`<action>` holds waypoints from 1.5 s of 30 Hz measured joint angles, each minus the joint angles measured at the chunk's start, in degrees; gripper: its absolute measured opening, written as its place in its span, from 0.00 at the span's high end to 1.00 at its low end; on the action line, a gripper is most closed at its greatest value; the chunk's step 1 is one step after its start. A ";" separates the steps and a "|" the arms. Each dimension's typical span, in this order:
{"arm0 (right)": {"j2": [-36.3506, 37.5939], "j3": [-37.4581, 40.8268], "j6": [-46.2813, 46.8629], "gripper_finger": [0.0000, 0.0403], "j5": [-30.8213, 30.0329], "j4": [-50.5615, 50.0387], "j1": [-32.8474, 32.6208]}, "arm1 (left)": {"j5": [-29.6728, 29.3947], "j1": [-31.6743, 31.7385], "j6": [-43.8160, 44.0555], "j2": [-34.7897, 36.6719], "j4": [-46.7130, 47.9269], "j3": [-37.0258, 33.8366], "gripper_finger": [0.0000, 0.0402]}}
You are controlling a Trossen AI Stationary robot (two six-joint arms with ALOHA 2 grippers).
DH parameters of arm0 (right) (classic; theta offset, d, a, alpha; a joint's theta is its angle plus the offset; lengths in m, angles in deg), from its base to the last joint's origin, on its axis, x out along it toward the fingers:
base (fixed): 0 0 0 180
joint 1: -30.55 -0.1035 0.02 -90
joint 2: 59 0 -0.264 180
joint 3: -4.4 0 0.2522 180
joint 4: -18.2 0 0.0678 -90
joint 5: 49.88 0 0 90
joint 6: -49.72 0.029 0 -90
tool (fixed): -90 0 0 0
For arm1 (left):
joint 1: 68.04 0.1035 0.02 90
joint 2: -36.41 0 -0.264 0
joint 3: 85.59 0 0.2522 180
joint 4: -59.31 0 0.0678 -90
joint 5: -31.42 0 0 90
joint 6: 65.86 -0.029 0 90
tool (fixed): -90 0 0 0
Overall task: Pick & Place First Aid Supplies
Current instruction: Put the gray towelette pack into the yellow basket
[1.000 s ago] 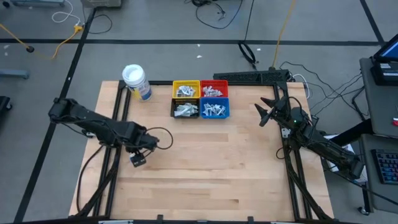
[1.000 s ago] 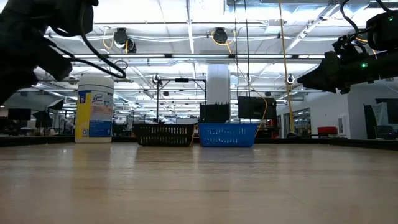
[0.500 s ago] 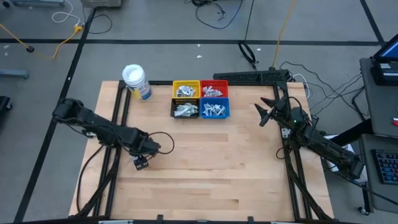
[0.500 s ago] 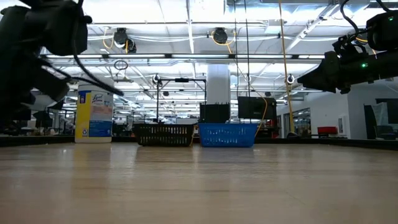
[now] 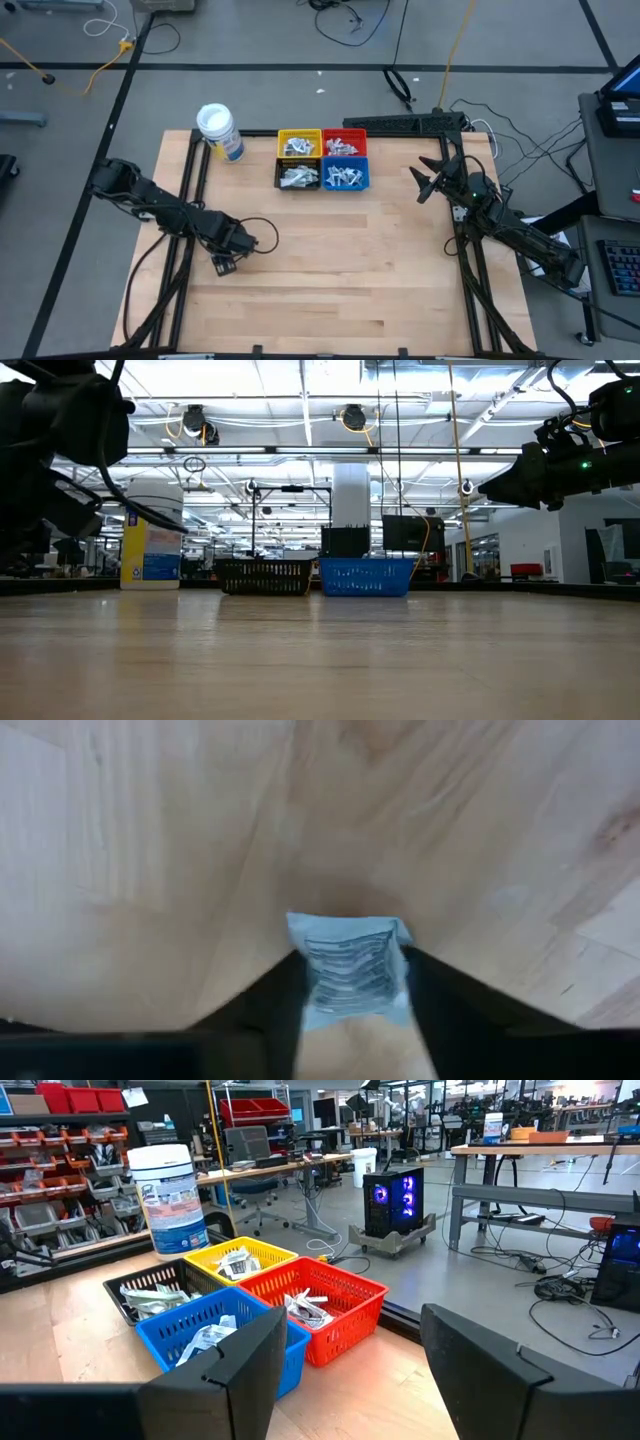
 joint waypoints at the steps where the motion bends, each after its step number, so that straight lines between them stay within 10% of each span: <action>1: 0.01 -0.01 0.00 0.43 0.00 0.01 -0.01 | 0.02 0.00 0.07 0.00 -0.01 0.00 0.61; 7: 0.00 0.00 0.00 0.43 0.00 0.00 0.00 | 3.34 1.02 2.00 0.22 0.39 -0.06 0.96; 33: 0.01 -0.02 0.00 0.43 0.00 0.00 -0.01 | 2.64 19.10 5.15 16.90 19.93 12.94 0.98; 45: 0.01 -0.01 0.01 0.43 0.00 0.00 -0.02 | 0.60 34.81 -5.21 7.10 20.09 20.57 0.98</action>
